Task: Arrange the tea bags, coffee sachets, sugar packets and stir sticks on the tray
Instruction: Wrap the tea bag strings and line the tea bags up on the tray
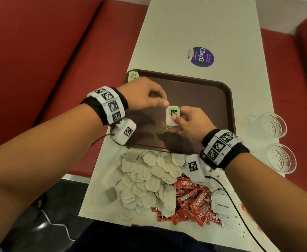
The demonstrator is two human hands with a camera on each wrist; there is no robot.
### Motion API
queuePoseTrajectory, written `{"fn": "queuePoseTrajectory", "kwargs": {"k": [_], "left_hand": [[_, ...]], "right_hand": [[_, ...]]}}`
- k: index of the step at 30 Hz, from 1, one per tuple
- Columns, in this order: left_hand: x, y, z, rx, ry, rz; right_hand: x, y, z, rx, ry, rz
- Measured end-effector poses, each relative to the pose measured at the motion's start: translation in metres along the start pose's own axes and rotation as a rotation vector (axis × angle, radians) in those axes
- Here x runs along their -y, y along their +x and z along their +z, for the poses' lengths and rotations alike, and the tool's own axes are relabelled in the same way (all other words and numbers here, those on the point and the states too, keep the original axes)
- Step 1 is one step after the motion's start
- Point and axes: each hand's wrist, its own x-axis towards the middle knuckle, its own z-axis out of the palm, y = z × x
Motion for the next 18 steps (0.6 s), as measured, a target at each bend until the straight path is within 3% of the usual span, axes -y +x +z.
{"fn": "queuePoseTrajectory", "kwargs": {"k": [5, 9, 13, 18], "left_hand": [[-0.004, -0.008, 0.018, -0.055, -0.054, 0.101], [0.009, -0.004, 0.005, -0.177, -0.122, 0.033], [0.046, 0.010, -0.020, -0.314, -0.100, -0.165], [0.092, 0.030, -0.038, -0.278, 0.076, -0.390]], "right_hand": [[0.008, 0.007, 0.008, -0.076, -0.080, -0.105], [-0.001, 0.006, 0.008, -0.064, -0.203, -0.113], [-0.009, -0.019, -0.003, 0.185, -0.477, -0.155], [-0.020, -0.039, -0.006, 0.427, -0.836, -0.193]]}}
